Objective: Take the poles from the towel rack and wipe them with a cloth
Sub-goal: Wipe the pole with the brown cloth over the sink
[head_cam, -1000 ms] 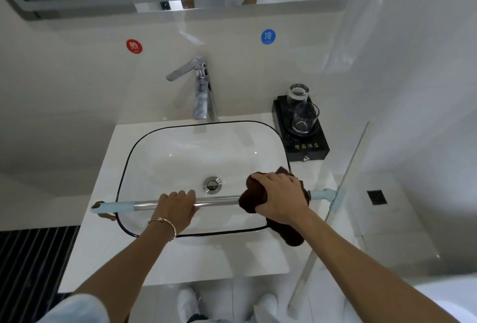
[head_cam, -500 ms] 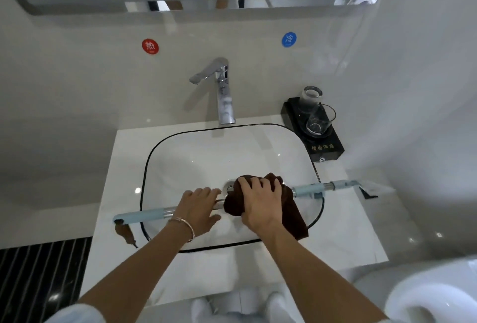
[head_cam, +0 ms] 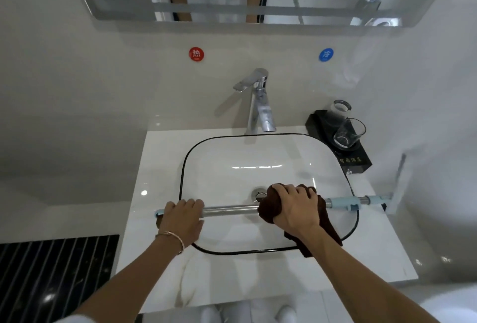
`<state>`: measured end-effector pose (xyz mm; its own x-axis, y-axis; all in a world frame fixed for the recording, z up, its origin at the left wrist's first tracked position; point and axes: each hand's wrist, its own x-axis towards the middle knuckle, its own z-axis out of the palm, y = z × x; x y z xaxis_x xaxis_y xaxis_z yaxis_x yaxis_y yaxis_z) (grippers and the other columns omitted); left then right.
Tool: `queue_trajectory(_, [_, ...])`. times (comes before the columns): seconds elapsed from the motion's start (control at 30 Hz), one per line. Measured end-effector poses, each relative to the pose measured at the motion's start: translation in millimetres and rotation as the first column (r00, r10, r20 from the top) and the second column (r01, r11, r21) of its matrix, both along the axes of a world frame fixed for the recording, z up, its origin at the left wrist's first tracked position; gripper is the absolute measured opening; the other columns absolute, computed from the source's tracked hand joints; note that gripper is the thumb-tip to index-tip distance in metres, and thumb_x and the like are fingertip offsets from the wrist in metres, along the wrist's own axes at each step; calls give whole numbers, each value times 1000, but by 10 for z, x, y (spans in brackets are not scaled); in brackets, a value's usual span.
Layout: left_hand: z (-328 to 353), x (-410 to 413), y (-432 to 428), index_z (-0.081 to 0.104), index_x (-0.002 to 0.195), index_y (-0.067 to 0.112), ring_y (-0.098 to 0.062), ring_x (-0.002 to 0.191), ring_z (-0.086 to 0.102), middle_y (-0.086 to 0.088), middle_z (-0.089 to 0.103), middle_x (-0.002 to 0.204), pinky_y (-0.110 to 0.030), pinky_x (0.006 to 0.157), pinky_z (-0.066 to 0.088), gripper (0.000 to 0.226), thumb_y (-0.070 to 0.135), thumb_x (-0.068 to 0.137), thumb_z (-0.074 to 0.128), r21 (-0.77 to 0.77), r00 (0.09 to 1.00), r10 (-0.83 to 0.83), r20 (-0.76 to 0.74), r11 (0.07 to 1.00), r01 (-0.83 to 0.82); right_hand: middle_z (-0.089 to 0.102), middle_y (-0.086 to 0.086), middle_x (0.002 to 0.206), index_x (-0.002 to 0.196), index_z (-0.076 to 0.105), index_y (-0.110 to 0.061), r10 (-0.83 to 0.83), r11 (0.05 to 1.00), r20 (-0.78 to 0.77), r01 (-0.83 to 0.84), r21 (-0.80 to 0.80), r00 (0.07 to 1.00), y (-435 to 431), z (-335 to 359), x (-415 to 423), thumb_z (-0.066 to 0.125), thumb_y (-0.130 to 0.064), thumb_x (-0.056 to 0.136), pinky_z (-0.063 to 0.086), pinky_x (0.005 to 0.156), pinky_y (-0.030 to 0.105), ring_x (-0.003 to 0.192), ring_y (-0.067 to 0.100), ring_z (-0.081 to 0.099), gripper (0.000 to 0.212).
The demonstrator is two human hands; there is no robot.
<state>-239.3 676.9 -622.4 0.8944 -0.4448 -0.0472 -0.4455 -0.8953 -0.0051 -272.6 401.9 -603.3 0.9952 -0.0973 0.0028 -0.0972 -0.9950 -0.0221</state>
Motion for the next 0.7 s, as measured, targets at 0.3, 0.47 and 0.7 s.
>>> queue_trajectory(0.3, [71, 58, 114, 48, 125, 27, -19, 103, 56, 5, 62, 107, -30, 88, 37, 42, 39, 85, 55, -2, 973, -60, -221, 998, 61, 65, -7, 82, 97, 62, -30, 118, 990, 114, -126, 70, 986, 875, -27, -100, 80, -48, 32, 51, 80, 47, 75, 21, 63, 70])
queue_trajectory(0.47, [-2, -87, 276, 67, 85, 21, -22, 82, 65, 1, 66, 92, -38, 68, 50, 46, 40, 48, 87, -59, 1000, -25, 10, 998, 25, 64, -6, 81, 97, 62, -29, 114, 991, 126, -122, 61, 986, 832, -67, -102, 82, -44, 30, 52, 80, 48, 75, 22, 64, 71])
queue_trajectory(0.7, [15, -123, 238, 66, 81, 20, -29, 96, 65, -2, 68, 97, -43, 76, 53, 39, 23, 47, 85, -120, 1000, 10, 20, 993, -7, 65, 2, 83, 99, 65, -23, 142, 984, 106, -152, 88, 984, 1164, -14, -73, 81, -39, 33, 49, 84, 54, 76, 26, 63, 70])
